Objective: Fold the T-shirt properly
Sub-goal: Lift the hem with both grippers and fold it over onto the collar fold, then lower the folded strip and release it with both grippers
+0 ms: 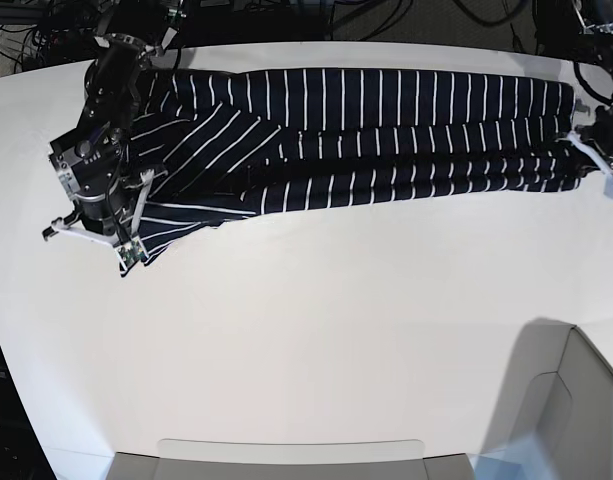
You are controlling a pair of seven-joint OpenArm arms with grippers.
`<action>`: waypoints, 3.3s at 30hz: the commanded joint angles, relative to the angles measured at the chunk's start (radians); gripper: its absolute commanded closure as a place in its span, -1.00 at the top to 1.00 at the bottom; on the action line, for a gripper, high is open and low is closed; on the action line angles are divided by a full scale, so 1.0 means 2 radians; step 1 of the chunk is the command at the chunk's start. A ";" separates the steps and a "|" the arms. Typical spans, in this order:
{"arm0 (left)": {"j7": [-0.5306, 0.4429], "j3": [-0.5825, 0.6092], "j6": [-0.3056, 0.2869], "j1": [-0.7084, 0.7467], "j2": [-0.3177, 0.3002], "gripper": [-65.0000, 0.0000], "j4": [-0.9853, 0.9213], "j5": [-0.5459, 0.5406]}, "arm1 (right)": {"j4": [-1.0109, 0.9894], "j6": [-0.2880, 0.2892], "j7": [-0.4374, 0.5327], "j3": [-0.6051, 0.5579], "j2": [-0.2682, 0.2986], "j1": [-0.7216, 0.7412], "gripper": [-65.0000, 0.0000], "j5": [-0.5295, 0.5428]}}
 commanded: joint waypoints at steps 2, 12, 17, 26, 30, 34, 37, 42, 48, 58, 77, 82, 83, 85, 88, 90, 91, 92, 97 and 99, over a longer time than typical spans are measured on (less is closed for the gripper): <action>0.015 -0.016 0.004 0.012 -0.015 -1.00 0.032 0.006 | 0.023 0.005 0.002 0.001 0.002 -0.005 -1.00 -0.005; 0.038 -0.021 0.004 0.039 -0.002 -1.00 0.051 0.008 | 0.031 0.005 0.002 0.002 0.001 -0.063 -1.00 -0.008; 0.034 -0.021 0.004 0.065 -0.001 -1.00 0.049 0.008 | 0.031 0.005 0.003 0.005 0.005 -0.089 -1.00 -0.008; 0.033 -0.017 0.004 0.085 0.014 -1.00 0.036 0.008 | 0.026 0.005 0.004 0.018 0.004 -0.118 -1.00 -0.006; 0.033 -0.016 0.004 0.085 0.015 -1.00 0.005 0.008 | 0.025 0.005 0.004 0.017 0.004 -0.128 -1.00 -0.006; 0.033 -0.018 0.004 0.085 0.015 -0.70 -0.011 0.008 | 0.023 0.005 0.005 0.016 0.004 -0.132 -1.00 -0.006; 0.033 -0.022 0.004 0.085 0.015 -0.35 -0.011 0.008 | 0.014 0.005 0.005 0.016 0.005 -0.131 -1.00 -0.006; 0.038 -0.022 0.004 0.083 0.015 -0.28 -0.011 0.005 | 0.004 0.005 0.013 0.015 0.005 -0.129 -1.00 -0.006; 0.039 -0.033 0.004 0.082 0.016 -0.28 -0.011 0.005 | -0.020 0.005 0.089 0.015 0.002 -0.143 -1.00 -0.010; 0.055 -0.090 0.004 0.101 0.036 0.11 0.085 0.008 | -0.045 0.005 0.095 0.016 0.002 -0.138 -1.00 -0.010; 0.078 -0.004 0.004 0.079 0.006 0.13 -0.010 0.008 | -0.046 0.005 0.094 0.015 0.001 -0.132 -1.00 -0.010; 0.073 0.088 0.004 0.040 -0.018 0.13 -0.113 0.008 | -0.046 0.005 0.094 0.015 0.002 -0.132 -1.00 -0.010; 0.072 0.110 0.004 0.029 -0.023 0.13 -0.135 0.008 | -0.046 0.005 0.094 0.015 0.002 -0.132 -1.00 -0.010; 0.063 0.150 0.004 -0.005 -0.029 0.12 -0.186 0.008 | -0.046 0.005 0.095 0.015 0.002 -0.132 -1.00 -0.010; 0.042 0.189 0.004 -0.048 -0.027 0.12 -0.254 0.008 | -0.046 0.005 0.094 0.015 0.001 -0.132 -1.00 -0.010; 0.037 0.216 0.004 -0.066 -0.027 0.05 -0.271 0.008 | -0.045 0.005 0.093 0.015 0.000 -0.132 -1.00 -0.010; 0.037 0.224 0.004 -0.073 -0.027 -0.02 -0.274 0.008 | -0.045 0.005 0.093 0.015 0.000 -0.132 -1.00 -0.010; 0.041 0.233 0.004 -0.078 -0.027 -0.11 -0.278 0.008 | -0.045 0.005 0.093 0.015 0.000 -0.132 -1.00 -0.010; 0.065 0.260 0.004 -0.117 -0.026 -1.00 -0.317 0.008 | -0.042 0.005 0.093 0.018 0.000 -0.132 -1.00 -0.010; 0.078 0.262 0.004 -0.139 -0.028 -1.00 -0.346 0.008 | -0.042 0.005 0.093 0.018 0.000 -0.132 -1.00 -0.006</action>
